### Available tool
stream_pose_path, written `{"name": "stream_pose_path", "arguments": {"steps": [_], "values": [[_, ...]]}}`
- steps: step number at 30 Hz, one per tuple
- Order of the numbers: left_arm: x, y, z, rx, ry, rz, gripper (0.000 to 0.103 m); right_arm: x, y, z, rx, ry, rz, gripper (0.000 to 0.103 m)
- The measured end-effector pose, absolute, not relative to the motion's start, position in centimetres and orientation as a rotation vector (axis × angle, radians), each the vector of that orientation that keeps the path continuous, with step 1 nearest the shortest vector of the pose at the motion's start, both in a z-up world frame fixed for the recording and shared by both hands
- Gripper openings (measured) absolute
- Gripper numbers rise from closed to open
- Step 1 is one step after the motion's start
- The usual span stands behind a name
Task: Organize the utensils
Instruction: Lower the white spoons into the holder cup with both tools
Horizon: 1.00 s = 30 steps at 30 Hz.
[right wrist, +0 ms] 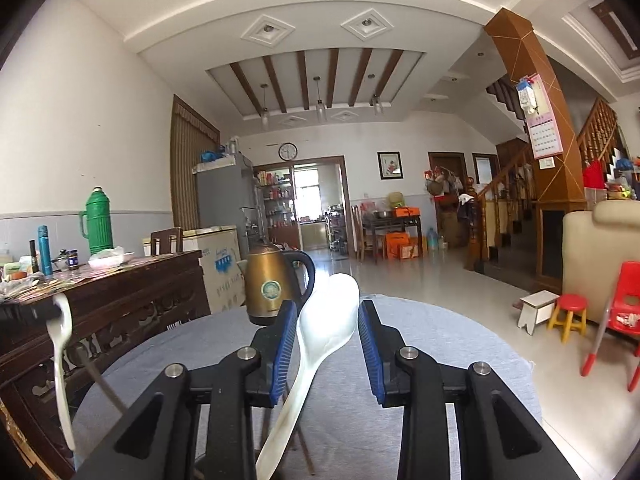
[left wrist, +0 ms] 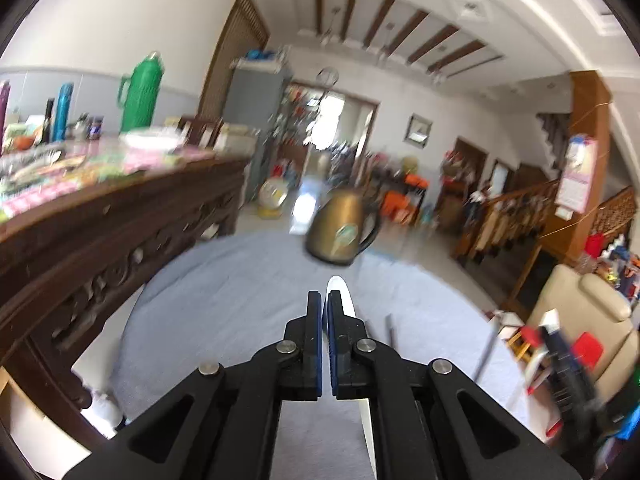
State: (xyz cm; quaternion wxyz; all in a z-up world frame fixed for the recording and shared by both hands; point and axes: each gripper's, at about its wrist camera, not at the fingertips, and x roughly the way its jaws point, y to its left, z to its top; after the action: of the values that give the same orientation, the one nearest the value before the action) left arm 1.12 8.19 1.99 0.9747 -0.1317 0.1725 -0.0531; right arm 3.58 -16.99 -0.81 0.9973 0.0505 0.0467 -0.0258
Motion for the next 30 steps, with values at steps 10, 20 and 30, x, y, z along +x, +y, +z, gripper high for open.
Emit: {"name": "stream_pose_path", "arguments": {"steps": [10, 20, 30], "values": [[-0.5, 0.9, 3.8, -0.116, 0.118, -0.216, 0.003, 2.9, -14.8, -4.1, 0.047, 0.096, -0.038, 0.034], [2.2, -2.3, 0.9, -0.095, 0.184, -0.23, 0.003, 2.5, -16.1, -6.2, 0.043, 0.099, -0.013, 0.034], [2.2, -3.7, -1.3, -0.064, 0.221, -0.227, 0.003, 1.8, -16.8, -6.3, 0.045, 0.093, 0.014, 0.035]]}}
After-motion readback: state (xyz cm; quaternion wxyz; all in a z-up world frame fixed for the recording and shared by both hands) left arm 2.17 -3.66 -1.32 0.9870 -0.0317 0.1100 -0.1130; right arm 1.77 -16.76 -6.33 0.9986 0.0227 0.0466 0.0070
